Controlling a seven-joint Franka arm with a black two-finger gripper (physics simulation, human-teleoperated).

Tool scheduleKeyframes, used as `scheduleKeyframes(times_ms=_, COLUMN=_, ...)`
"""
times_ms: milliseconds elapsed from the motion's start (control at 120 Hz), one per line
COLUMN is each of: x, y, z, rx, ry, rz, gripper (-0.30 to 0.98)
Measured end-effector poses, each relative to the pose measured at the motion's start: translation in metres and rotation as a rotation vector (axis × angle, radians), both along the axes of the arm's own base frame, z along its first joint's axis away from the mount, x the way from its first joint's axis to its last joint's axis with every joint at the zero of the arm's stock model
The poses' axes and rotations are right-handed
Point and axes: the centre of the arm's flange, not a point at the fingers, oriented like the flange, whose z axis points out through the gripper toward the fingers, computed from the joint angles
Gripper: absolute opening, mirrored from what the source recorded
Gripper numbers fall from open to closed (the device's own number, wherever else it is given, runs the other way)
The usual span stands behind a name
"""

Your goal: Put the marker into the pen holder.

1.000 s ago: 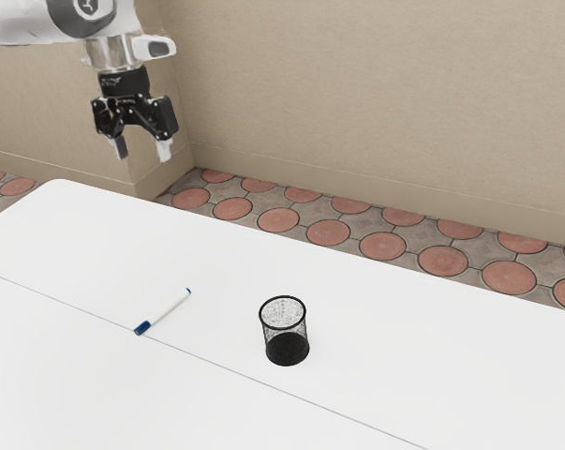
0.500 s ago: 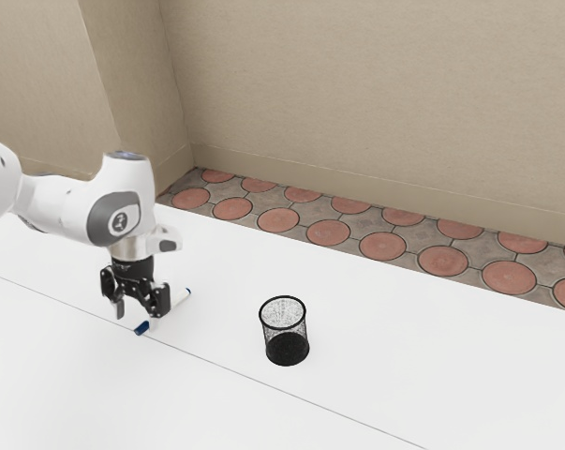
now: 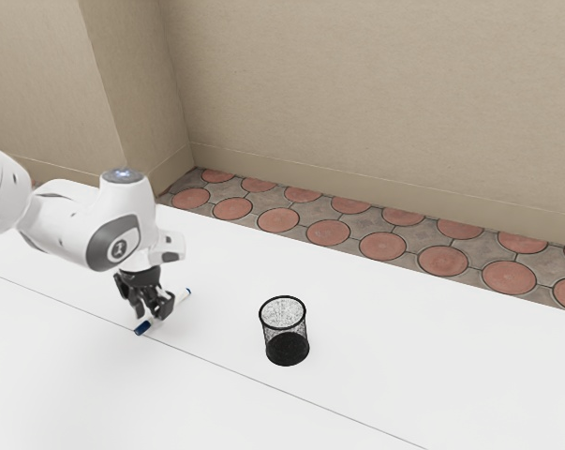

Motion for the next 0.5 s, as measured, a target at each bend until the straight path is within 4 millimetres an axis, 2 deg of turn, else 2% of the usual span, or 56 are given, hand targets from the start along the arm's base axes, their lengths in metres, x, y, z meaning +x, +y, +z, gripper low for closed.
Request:
scheduleKeyframes(times_ms=325, x=-0.004, y=0.017, z=-0.007, rx=-0.012, ry=-0.007, rz=0.020, gripper=0.13)
scheduleKeyframes(times_ms=500, x=-0.004, y=0.020, z=-0.012, rx=-0.028, ry=-0.005, rz=0.034, gripper=0.10)
